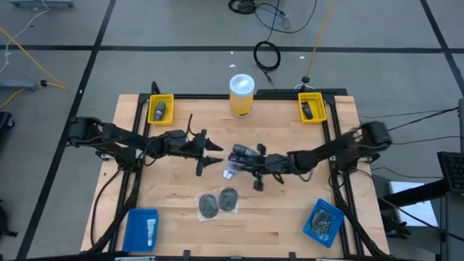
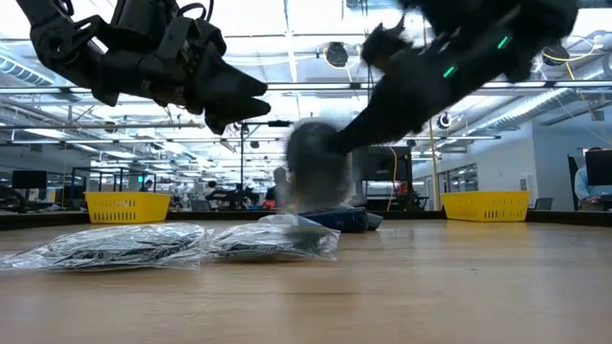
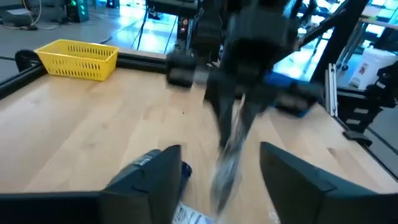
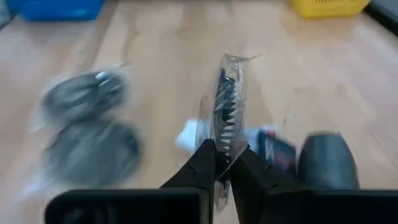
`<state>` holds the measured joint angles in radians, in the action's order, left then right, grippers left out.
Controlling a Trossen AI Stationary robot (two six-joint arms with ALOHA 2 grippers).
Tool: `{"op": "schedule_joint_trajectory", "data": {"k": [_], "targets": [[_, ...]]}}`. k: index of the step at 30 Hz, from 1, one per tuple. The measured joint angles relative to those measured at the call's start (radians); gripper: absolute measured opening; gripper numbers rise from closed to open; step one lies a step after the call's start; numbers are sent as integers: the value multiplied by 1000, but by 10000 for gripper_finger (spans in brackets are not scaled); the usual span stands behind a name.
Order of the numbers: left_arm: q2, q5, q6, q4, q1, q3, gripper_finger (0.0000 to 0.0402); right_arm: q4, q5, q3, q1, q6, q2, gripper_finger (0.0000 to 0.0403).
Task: Pick & Place Travel size toiletries
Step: Put the black hairbrush into the right blue bin
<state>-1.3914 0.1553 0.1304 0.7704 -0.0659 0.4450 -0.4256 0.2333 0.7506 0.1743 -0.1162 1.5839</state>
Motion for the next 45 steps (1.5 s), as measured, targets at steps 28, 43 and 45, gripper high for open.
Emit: {"op": "schedule_joint_trajectory", "data": {"k": [28,43,45], "targets": [[-3,-297,-130,28,6,0,181,1797,-118,432,951,-1129,-256,18],[-3,-302,-122,74,-73,0,152,1835,21,453,1071,-1260,48,26],[-3,-301,-122,80,-73,0,152,1828,29,453,1071,-1292,48,33]]}}
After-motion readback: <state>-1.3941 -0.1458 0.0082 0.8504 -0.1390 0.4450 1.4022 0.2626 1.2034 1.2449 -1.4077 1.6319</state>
